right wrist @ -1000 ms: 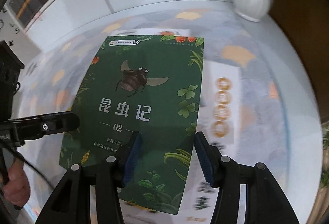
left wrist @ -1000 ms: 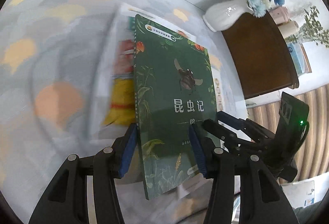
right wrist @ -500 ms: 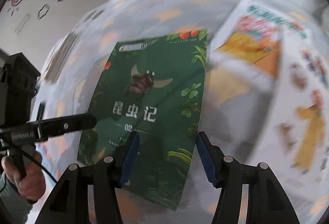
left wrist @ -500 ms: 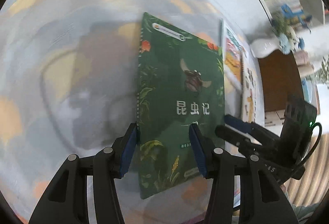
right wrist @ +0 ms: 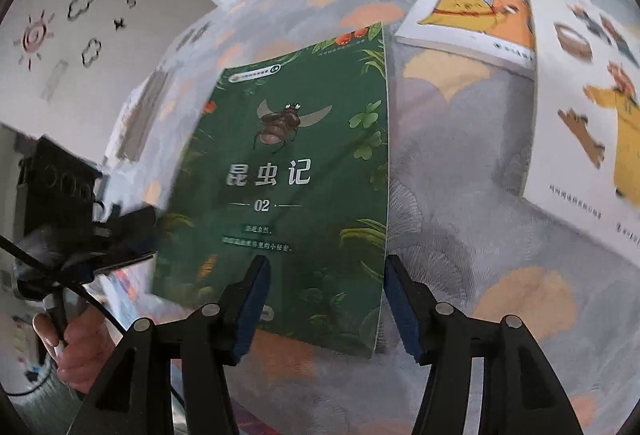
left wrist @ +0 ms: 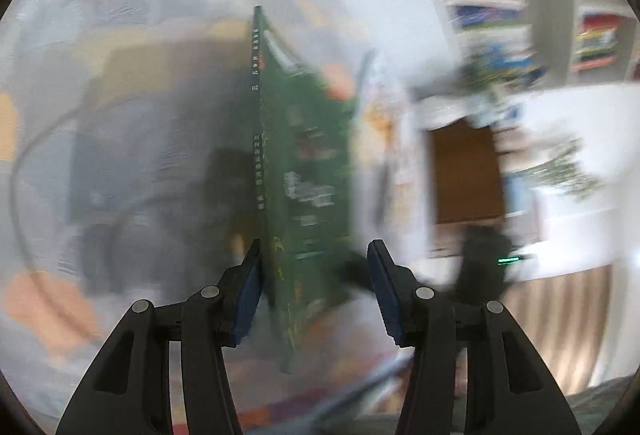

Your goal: Organize books

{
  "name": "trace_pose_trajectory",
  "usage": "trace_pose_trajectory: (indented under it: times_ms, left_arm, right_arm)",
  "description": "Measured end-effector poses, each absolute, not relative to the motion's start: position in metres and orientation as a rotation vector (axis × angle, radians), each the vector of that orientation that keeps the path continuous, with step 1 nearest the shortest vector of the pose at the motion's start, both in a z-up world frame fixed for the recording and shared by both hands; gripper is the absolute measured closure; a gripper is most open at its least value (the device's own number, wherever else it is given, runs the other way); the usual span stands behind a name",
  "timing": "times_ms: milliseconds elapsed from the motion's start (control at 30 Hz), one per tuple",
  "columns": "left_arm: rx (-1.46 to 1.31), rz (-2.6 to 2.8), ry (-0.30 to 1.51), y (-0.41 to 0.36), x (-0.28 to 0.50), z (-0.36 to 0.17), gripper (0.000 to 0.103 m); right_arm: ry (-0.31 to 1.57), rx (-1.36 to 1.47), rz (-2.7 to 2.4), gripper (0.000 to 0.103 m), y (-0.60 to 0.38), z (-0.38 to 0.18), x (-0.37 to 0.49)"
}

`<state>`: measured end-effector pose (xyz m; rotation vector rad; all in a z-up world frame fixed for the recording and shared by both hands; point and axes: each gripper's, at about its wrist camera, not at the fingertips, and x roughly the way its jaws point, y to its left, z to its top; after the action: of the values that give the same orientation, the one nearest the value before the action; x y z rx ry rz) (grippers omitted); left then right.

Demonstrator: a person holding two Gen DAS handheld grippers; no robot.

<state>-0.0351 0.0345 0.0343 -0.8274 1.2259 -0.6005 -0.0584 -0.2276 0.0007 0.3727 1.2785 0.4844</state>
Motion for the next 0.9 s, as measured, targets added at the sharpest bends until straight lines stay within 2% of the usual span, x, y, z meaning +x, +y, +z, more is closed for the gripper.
trace_pose_trajectory:
  times_ms: [67, 100, 133, 167, 200, 333, 433, 533, 833, 900]
  left_arm:
    - [-0.761, -0.586, 1.225, 0.027, -0.033, 0.041, 0.056]
    - [-0.718, -0.561, 1.235, 0.023, -0.031, 0.041, 0.063]
    - [-0.663, -0.521, 1.261, 0.017, -0.029, 0.037, 0.077]
    - [-0.628, -0.497, 1.285, 0.013, -0.028, 0.032, 0.084]
    - [-0.603, -0.482, 1.303, 0.009, -0.028, 0.028, 0.096]
    - [-0.619, -0.494, 1.315, 0.0, -0.035, 0.022, 0.096]
    - [-0.77, -0.565, 1.283, 0.001, -0.036, 0.025, 0.096]
    - [-0.899, -0.612, 1.261, 0.002, -0.033, 0.028, 0.096]
    - [-1.13, -0.64, 1.256, 0.014, -0.031, 0.024, 0.096]
    - [-1.117, -0.631, 1.256, 0.013, -0.03, 0.026, 0.096]
  right_arm:
    - [1.28, 0.437, 0.485, 0.045, -0.233, -0.002, -0.058]
    - [1.281, 0.463, 0.485, 0.045, -0.235, -0.003, -0.057]
    - [1.281, 0.476, 0.484, 0.046, -0.235, -0.004, -0.057]
    - [1.281, 0.488, 0.484, 0.046, -0.235, -0.004, -0.057]
    - [1.281, 0.495, 0.483, 0.046, -0.234, -0.004, -0.058]
    - [1.283, 0.532, 0.478, 0.045, -0.238, -0.003, -0.06]
    - [1.316, 0.608, 0.495, 0.045, -0.247, -0.005, -0.057]
    - [1.36, 0.805, 0.539, 0.042, -0.27, -0.016, -0.063]
    - [1.28, 1.194, 0.656, 0.039, -0.287, -0.043, -0.062]
    - [1.256, 1.184, 0.666, 0.05, -0.28, -0.037, -0.058]
